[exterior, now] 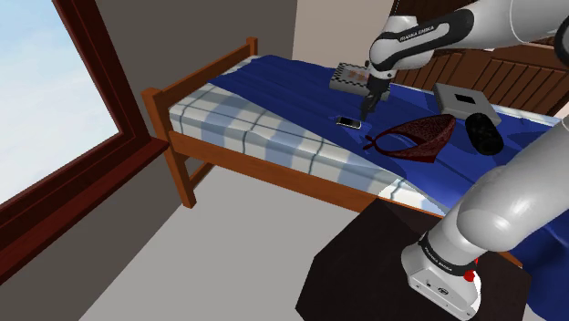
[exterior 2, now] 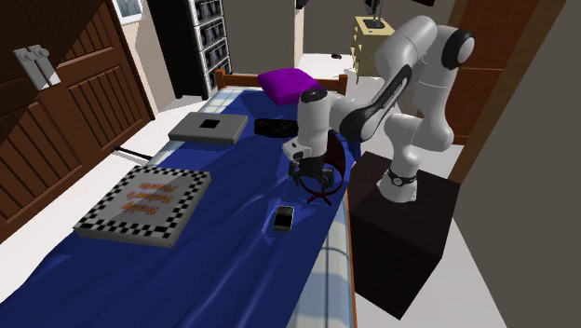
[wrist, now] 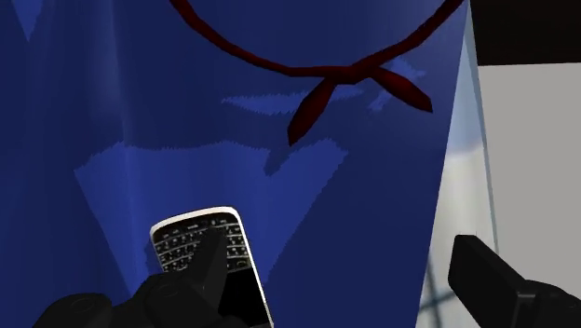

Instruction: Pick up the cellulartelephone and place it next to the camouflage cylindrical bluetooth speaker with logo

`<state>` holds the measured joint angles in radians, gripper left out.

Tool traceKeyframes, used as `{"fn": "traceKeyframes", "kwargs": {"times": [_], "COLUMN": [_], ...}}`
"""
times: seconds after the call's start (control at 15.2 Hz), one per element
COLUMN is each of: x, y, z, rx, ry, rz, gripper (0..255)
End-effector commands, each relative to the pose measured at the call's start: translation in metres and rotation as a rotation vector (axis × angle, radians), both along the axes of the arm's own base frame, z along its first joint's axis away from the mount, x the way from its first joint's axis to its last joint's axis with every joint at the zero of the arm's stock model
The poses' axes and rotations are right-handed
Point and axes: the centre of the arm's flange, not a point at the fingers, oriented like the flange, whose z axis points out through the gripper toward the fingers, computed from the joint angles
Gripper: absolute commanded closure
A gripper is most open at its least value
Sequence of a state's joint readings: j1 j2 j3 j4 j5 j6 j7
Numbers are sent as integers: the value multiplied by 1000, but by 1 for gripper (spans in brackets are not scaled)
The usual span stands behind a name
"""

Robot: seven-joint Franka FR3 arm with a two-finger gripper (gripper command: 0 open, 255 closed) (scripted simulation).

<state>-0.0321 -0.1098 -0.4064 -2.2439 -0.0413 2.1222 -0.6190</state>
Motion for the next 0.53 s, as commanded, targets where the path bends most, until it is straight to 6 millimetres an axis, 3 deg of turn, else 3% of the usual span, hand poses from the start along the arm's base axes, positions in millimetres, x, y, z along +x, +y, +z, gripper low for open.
{"fn": "traceKeyframes", "kwargs": {"times": [0.0, 0.4, 0.46], "x": [12, 53, 53], "y": [-16, -65, -65], "z": [-15, -59, -64], "rx": [-1, -2, -2], "ry": [-6, -23, -23], "rz": [10, 35, 35], "gripper": [0, 0, 0]}}
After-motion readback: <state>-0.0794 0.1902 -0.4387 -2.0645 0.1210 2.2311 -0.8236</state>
